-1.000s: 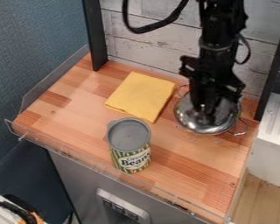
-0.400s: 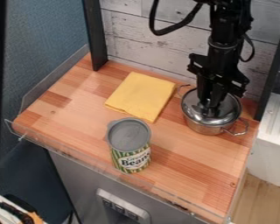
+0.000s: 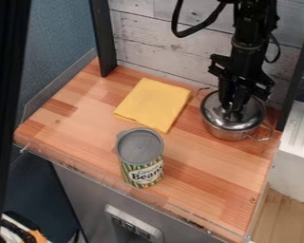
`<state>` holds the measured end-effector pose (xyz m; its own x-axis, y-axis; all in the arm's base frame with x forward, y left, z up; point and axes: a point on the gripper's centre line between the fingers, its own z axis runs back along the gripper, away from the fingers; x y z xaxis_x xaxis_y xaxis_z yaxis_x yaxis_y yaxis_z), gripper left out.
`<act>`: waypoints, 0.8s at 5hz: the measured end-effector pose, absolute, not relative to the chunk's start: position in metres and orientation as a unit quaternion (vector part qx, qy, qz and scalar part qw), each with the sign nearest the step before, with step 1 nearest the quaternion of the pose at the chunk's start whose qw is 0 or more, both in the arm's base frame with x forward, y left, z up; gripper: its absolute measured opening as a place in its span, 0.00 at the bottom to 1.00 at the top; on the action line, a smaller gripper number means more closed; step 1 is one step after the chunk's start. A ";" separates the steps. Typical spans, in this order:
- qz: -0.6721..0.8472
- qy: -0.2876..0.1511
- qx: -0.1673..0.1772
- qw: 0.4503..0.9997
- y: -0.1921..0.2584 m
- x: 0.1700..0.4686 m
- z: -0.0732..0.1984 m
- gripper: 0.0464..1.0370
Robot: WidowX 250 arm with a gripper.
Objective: Take the metal lid and cover the pot
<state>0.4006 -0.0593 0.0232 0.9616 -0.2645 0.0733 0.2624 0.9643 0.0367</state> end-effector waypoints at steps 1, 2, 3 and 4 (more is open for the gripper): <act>-0.141 -0.037 0.020 0.989 -0.059 0.395 0.021 0.59; -0.141 -0.040 0.050 0.988 -0.060 0.387 0.034 0.88; -0.117 -0.074 0.069 0.988 -0.057 0.382 0.067 0.97; -0.097 -0.063 0.072 0.991 -0.052 0.364 0.076 0.97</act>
